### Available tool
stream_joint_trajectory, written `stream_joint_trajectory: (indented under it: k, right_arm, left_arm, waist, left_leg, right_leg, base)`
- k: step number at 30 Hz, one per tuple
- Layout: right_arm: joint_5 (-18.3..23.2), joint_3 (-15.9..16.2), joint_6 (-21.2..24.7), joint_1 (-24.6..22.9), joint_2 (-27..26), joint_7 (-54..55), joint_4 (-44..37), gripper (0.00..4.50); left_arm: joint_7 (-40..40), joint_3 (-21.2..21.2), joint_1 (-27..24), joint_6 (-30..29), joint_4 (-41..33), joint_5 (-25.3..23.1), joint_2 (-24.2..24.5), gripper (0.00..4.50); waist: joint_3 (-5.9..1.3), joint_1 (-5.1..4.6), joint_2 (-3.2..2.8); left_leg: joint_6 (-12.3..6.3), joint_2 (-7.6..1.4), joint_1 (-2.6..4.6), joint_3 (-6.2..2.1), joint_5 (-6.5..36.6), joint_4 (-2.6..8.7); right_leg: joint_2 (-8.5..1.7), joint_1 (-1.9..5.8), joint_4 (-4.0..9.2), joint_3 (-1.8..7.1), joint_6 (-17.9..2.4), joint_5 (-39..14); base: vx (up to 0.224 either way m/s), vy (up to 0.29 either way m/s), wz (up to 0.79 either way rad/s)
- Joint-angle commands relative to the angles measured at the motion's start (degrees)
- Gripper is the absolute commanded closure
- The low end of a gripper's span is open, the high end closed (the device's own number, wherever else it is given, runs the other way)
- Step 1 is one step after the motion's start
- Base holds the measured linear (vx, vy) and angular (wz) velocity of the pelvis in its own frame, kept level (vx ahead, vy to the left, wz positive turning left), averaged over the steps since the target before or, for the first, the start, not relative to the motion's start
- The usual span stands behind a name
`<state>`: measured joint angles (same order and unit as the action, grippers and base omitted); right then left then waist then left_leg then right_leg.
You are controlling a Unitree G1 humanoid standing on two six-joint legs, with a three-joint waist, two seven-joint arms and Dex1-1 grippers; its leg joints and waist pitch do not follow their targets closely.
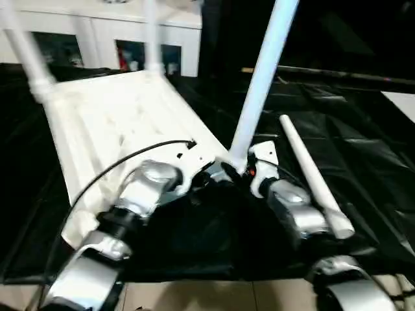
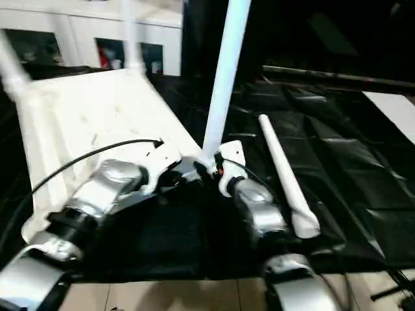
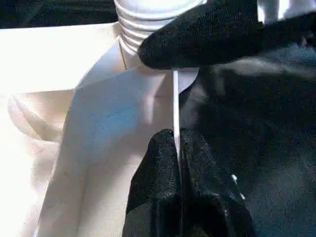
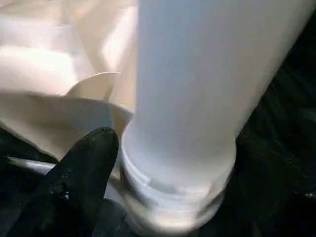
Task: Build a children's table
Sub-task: Rotate leg to tighten
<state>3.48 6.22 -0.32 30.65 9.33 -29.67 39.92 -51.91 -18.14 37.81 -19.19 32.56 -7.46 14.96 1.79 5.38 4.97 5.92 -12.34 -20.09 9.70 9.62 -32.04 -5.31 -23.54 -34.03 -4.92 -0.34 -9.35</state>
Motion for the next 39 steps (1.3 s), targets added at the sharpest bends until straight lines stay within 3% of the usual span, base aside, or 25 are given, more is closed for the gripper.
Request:
stream_joint_trajectory:
  k: [1, 5, 6, 7, 13, 22, 31, 33, 37, 39]
  right_arm:
    - [-1.1, 0.7, 1.2, -1.3, 3.6, -5.1, -4.1, 0.66]
    - [-1.3, 4.0, 2.3, -4.6, 9.0, -14.7, -10.4, 0.66]
    - [-0.6, 4.2, 2.8, -5.2, 9.6, -16.2, -11.7, 0.66]
    - [0.4, 4.3, 3.4, -5.5, 9.8, -17.5, -12.3, 0.66]
    - [0.6, 5.3, 3.6, -5.3, 9.1, -18.4, -12.6, 0.66]
    - [2.7, 4.2, 3.9, -4.0, 7.2, -20.6, -10.3, 0.66]
    - [4.0, 3.5, 3.9, -3.6, 6.6, -21.8, -9.0, 1.53]
    - [4.3, 3.1, 4.0, -3.6, 6.2, -21.7, -8.8, 1.56]
    - [5.2, 2.2, 4.0, -3.5, 5.1, -20.6, -8.0, 1.74]
    - [5.5, 0.4, 4.0, -3.0, 2.9, -15.4, -5.8, 1.74]
  left_arm:
    - [-3.8, -1.2, -2.3, 0.5, 1.1, 0.7, 1.8, 4.5]
    - [-10.0, -1.7, -4.2, 0.9, -2.7, 2.4, 5.2, 4.5]
    - [-11.2, -1.7, -4.8, 1.7, -3.6, 2.9, 5.7, 4.5]
    - [-13.3, -1.5, -5.6, 2.1, -5.2, 4.3, 6.2, 4.5]
    - [-18.5, -2.8, -7.8, 1.8, -10.5, 6.6, 8.3, 4.5]
    - [-19.1, -2.6, -8.5, 1.2, -11.6, 6.9, 8.2, 4.5]
    - [-19.3, -2.5, -8.7, 0.7, -12.1, 6.9, 8.4, 4.5]
    - [-19.3, -2.3, -8.7, 0.5, -12.2, 6.9, 8.4, 4.5]
    - [-18.8, -2.0, -8.8, -0.3, -12.2, 7.0, 7.9, 4.5]
    - [-14.9, -1.3, -7.8, -1.0, -10.1, 6.0, 5.8, 4.5]
  waist:
    - [-2.48, 0.08, -0.02]
    - [-2.47, 0.03, 0.03]
    - [-2.51, 0.07, -0.61]
    - [-2.42, -0.21, -0.25]
    - [-2.52, -0.38, -0.01]
    - [-2.66, -0.27, -0.04]
    - [-2.66, -0.28, 0.15]
    - [-2.68, -0.25, -0.07]
    - [-2.72, -0.34, 0.05]
    - [-2.65, -0.42, -0.07]
  left_leg:
    - [-1.57, -0.76, -0.2, 0.26, 17.2, 3.77]
    - [-1.77, -0.83, -0.43, 0.22, 16.9, 3.86]
    - [-1.64, -0.88, -0.33, 0.17, 16.8, 3.87]
    - [-1.62, -0.88, -0.44, 0.25, 17.1, 3.9]
    - [-1.37, -1.04, -0.3, 0.34, 16.0, 3.83]
    - [-1.43, -0.91, -0.21, 0.55, 13.5, 3.59]
    - [-1.32, -0.84, -0.25, 0.55, 13.3, 3.51]
    - [-1.32, -0.85, -0.2, 0.54, 13.1, 3.52]
    - [-1.34, -0.83, -0.21, 0.57, 12.8, 3.46]
    - [-1.12, -0.81, -0.26, 0.53, 13.3, 3.53]
  right_leg:
    - [-2.65, 2.38, 4.86, 2.51, -4.8, -23.3]
    - [-2.61, 2.68, 4.66, 2.44, -5.8, -21.7]
    - [-2.69, 2.64, 4.56, 2.54, -6.1, -21.1]
    - [-2.55, 2.61, 4.66, 2.51, -6.4, -20.9]
    - [-2.55, 2.51, 4.21, 2.58, -7.8, -18.9]
    - [-2.5, 2.78, 3.59, 2.69, -9.3, -14.2]
    - [-2.51, 2.85, 3.66, 2.66, -8.9, -15.3]
    - [-2.5, 2.83, 3.6, 2.67, -9.0, -14.9]
    - [-2.45, 2.86, 3.45, 2.68, -9.5, -14.0]
    - [-2.53, 2.87, 3.56, 2.66, -9.4, -14.9]
  base:
    - [0.0, 0.0, 0.0]
    - [0.0, 0.0, 0.0]
    - [0.0, 0.0, 0.0]
    - [0.0, 0.0, 0.0]
    - [0.0, 0.0, 0.0]
    - [0.0, 0.0, 0.0]
    - [0.0, 0.0, 0.0]
    - [0.0, 0.0, 0.0]
    - [0.0, 0.0, 0.0]
    - [0.0, 0.0, 0.0]
